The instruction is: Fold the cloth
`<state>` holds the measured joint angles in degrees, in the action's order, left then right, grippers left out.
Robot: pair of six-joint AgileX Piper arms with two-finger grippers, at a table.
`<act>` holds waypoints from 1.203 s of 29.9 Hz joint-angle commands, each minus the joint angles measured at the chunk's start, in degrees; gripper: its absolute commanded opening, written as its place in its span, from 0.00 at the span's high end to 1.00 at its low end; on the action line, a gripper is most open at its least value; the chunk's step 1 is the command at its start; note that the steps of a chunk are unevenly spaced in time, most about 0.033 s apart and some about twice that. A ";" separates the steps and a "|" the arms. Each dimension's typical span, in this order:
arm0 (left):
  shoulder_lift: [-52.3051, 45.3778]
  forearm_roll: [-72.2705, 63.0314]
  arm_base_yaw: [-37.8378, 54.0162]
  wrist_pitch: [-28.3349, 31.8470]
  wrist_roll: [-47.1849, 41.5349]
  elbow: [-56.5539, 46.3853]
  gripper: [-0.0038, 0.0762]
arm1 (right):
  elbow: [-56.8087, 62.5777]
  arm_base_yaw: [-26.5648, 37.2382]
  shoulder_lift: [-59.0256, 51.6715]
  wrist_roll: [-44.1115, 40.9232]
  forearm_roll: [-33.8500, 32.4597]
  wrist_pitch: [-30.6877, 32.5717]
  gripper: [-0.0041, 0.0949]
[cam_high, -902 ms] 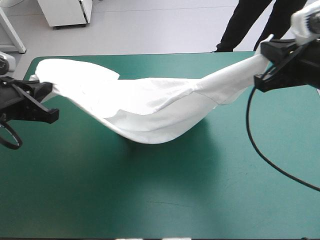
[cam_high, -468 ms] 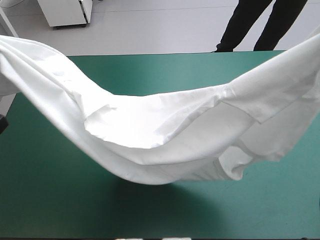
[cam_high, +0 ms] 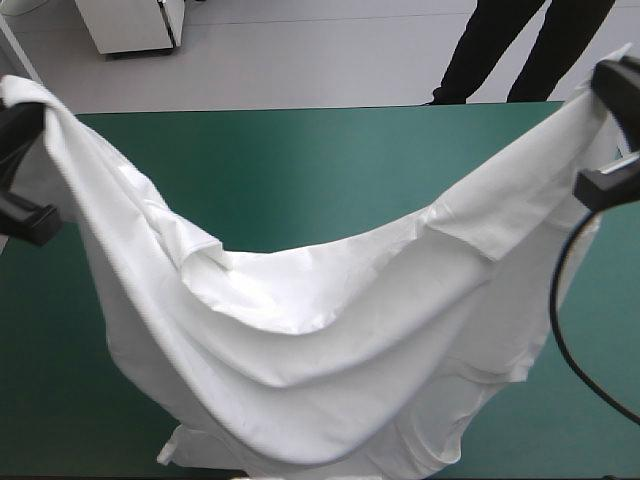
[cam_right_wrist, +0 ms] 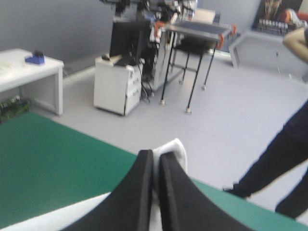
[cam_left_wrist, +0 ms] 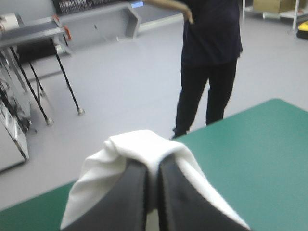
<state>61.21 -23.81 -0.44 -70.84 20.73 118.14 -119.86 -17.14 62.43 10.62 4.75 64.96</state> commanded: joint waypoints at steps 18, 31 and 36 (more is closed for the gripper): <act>32.43 -0.72 -0.10 11.12 1.53 -8.01 0.98 | 9.24 1.06 34.22 -1.69 -12.34 -10.66 0.97; 46.50 -1.52 -0.10 18.82 4.19 -8.01 0.98 | 2.47 4.48 52.77 2.19 -6.11 -12.52 0.97; 50.50 -3.65 -0.10 18.91 4.52 -8.01 0.98 | 2.47 7.28 55.21 6.31 1.00 -12.29 0.97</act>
<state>113.63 -24.52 -0.44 -54.44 24.90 108.42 -115.40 -11.61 120.26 14.57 2.79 55.00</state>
